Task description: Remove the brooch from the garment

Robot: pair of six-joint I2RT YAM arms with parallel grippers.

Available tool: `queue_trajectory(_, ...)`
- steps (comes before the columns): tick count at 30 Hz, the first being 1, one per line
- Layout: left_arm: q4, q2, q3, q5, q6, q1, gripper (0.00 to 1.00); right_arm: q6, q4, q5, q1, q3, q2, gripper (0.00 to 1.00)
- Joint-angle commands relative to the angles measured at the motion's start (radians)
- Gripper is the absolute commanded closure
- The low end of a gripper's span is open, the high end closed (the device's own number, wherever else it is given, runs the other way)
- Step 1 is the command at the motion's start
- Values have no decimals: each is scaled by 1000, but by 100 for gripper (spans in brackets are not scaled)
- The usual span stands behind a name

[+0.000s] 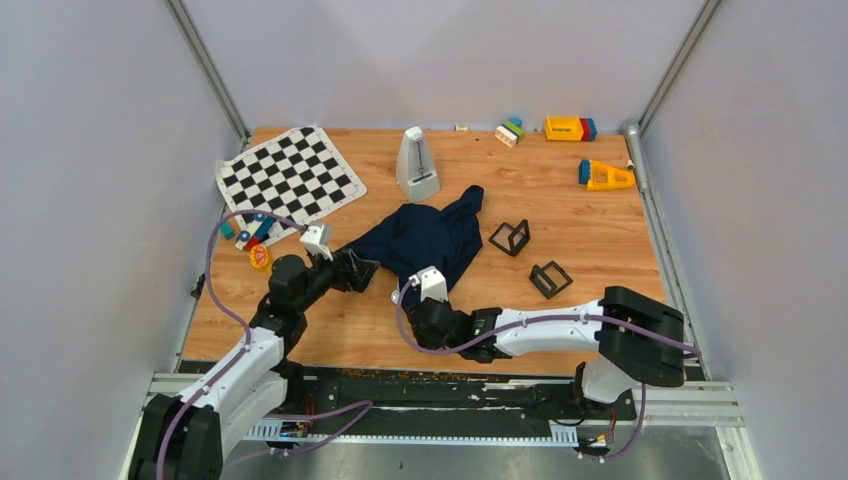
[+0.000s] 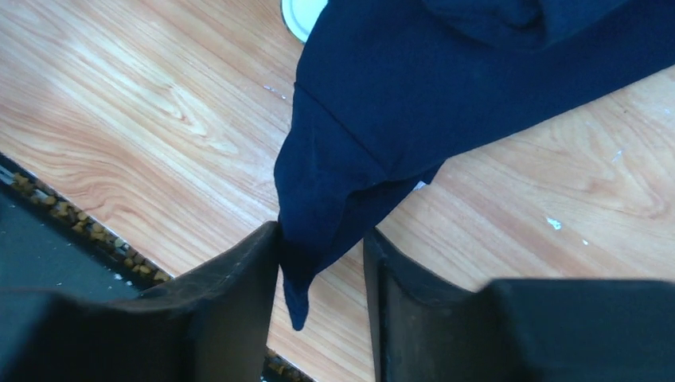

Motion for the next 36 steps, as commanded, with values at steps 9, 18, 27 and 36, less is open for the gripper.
queue_trajectory(9, 21, 90, 73, 4, 25, 1, 9, 0, -131, 139, -19, 132, -176, 100)
queue_trajectory(18, 77, 98, 51, 41, 36, 1, 9, -14, -197, -69, -323, 29, -575, 100)
queue_trajectory(27, 185, 153, 53, 94, 96, -120, 11, -41, -310, -205, -488, -24, -695, 100)
queue_trajectory(36, 383, 264, 23, -25, 353, -384, 11, -66, -310, -274, -498, -49, -718, 100)
